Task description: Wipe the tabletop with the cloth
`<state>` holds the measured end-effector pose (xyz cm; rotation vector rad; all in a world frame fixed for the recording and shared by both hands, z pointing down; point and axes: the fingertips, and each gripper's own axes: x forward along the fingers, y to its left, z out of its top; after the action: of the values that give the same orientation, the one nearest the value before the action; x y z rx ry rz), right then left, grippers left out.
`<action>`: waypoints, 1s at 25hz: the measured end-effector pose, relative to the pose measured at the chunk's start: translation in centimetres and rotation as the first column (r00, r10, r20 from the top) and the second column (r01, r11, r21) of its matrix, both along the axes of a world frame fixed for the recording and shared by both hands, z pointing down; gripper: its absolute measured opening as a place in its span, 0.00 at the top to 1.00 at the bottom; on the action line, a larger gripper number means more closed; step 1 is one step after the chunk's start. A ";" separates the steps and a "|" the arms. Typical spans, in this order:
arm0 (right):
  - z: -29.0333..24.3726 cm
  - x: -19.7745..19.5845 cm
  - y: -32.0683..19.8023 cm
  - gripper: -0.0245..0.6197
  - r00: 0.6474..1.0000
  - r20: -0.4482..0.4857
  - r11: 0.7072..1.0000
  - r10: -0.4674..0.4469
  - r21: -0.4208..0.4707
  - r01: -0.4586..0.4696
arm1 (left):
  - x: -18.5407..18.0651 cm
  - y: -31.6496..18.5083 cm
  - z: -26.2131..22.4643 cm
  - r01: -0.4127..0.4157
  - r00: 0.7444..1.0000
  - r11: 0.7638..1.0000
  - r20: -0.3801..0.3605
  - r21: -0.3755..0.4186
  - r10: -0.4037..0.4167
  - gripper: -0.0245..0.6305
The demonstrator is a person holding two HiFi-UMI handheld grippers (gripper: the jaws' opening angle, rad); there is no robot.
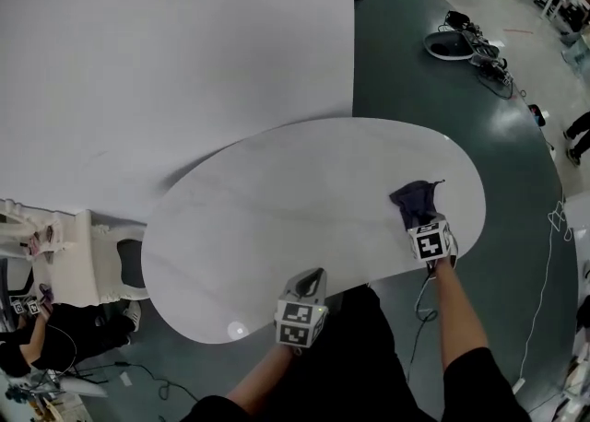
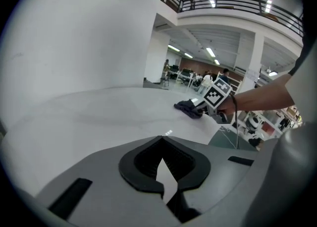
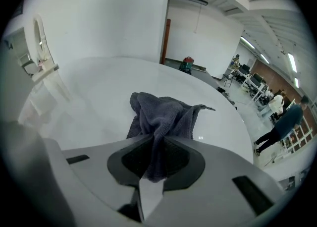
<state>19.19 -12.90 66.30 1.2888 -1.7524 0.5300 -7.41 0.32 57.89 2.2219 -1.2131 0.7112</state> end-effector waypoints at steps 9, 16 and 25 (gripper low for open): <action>-0.9 -6.4 0.0 0.90 0.995 -0.010 0.994 -0.102 0.047 0.102 | -3.3 5.3 -1.1 0.093 0.996 0.996 -0.012 0.011 -0.093 0.95; -0.5 -9.5 1.1 0.90 0.978 -0.026 0.978 -0.208 0.012 0.208 | -3.4 5.8 -1.3 0.190 0.982 0.982 0.004 0.013 -0.190 0.95; -0.9 -14.2 1.9 0.90 0.949 0.035 0.949 -0.314 0.014 0.314 | -0.9 8.1 -0.5 0.266 0.964 0.964 -0.002 -0.012 -0.266 0.95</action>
<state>4.97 -10.98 65.42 0.9825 -1.9454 0.3650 -8.33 8.44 57.35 1.9967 -1.4669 0.6036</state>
